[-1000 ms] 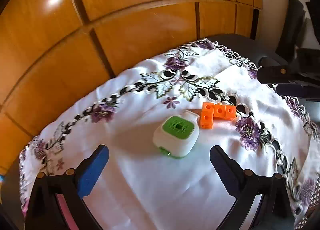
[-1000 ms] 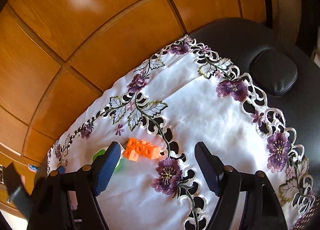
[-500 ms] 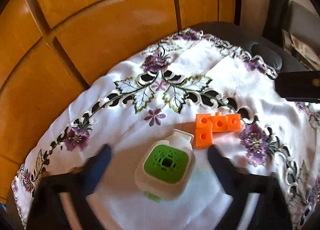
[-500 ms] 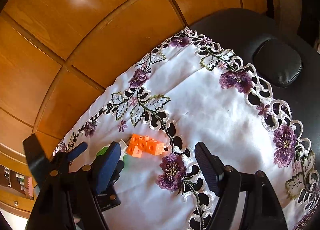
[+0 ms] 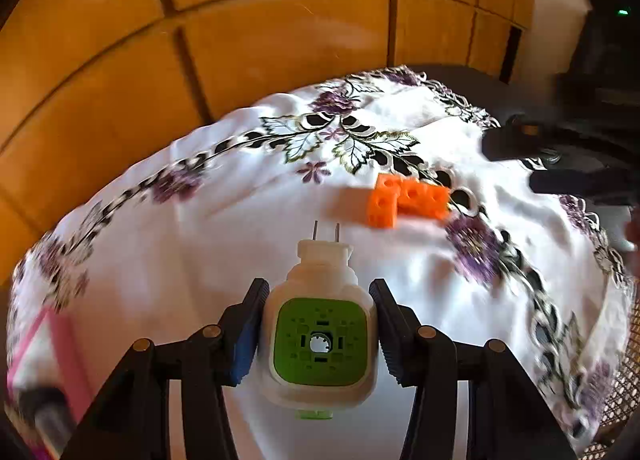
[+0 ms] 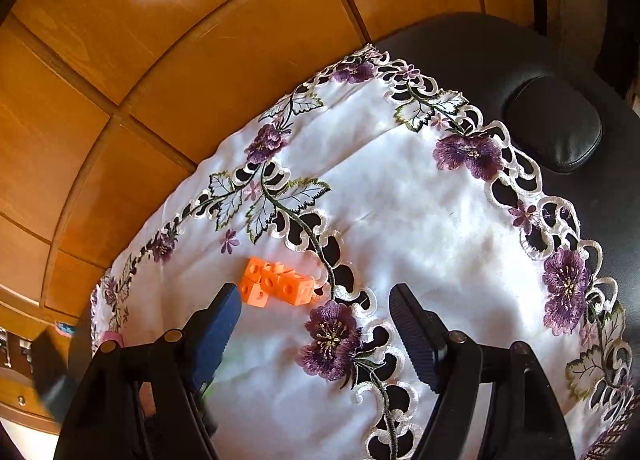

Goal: Organize rigid objects
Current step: 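Grasp the white diffuser with green face using the left gripper, then lift the white diffuser with the left gripper while the right grasps the orange cube stack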

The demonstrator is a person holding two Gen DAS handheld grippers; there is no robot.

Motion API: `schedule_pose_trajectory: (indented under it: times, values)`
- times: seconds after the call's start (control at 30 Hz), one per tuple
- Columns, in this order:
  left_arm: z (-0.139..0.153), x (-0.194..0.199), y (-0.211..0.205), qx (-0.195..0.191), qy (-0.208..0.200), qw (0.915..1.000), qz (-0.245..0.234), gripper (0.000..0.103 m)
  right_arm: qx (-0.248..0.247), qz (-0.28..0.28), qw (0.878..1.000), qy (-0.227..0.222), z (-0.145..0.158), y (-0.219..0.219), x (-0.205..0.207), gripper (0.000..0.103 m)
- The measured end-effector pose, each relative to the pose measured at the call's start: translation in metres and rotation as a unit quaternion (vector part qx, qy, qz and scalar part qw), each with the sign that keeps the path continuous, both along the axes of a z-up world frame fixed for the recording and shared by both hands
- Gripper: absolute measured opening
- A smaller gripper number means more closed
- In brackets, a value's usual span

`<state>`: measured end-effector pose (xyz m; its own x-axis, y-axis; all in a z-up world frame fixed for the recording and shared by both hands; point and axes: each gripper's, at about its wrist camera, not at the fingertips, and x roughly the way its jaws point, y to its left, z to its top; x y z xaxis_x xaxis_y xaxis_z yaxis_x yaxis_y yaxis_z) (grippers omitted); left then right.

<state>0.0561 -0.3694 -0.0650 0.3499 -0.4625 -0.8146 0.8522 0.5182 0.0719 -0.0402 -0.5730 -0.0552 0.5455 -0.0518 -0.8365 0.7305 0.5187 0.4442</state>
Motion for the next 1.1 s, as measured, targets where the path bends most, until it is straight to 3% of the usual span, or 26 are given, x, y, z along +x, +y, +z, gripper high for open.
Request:
schedule_pose_trajectory:
  times: [0.17,0.4,0.5,0.7,0.93,1.1]
  values:
    - [0.005,-0.031,0.041,-0.023,0.031,0.9979,0.053,0.052,-0.009,0.008,1.0,0.013,-0.003,0.003,0.003,0.078]
    - [-0.014,-0.065,0.079,-0.014,-0.004,0.9969,0.078,0.052,-0.011,-0.005,1.0,0.013,-0.004,0.0,-0.001,0.078]
    - [-0.022,-0.069,0.092,-0.039,-0.023,0.9957,0.081,0.052,-0.009,-0.017,1.0,0.004,-0.003,-0.003,-0.005,0.078]
    - [-0.034,-0.065,0.097,-0.051,-0.013,0.9949,0.086,0.052,-0.007,-0.023,1.0,0.002,-0.005,-0.005,-0.006,0.078]
    - [-0.035,-0.062,0.101,-0.067,0.003,0.9939,0.088,0.052,-0.049,0.047,0.998,0.019,-0.003,0.016,0.017,0.078]
    - [-0.036,-0.061,0.103,-0.076,0.007,0.9936,0.083,0.052,-0.129,0.139,0.979,0.068,-0.003,0.046,0.054,0.078]
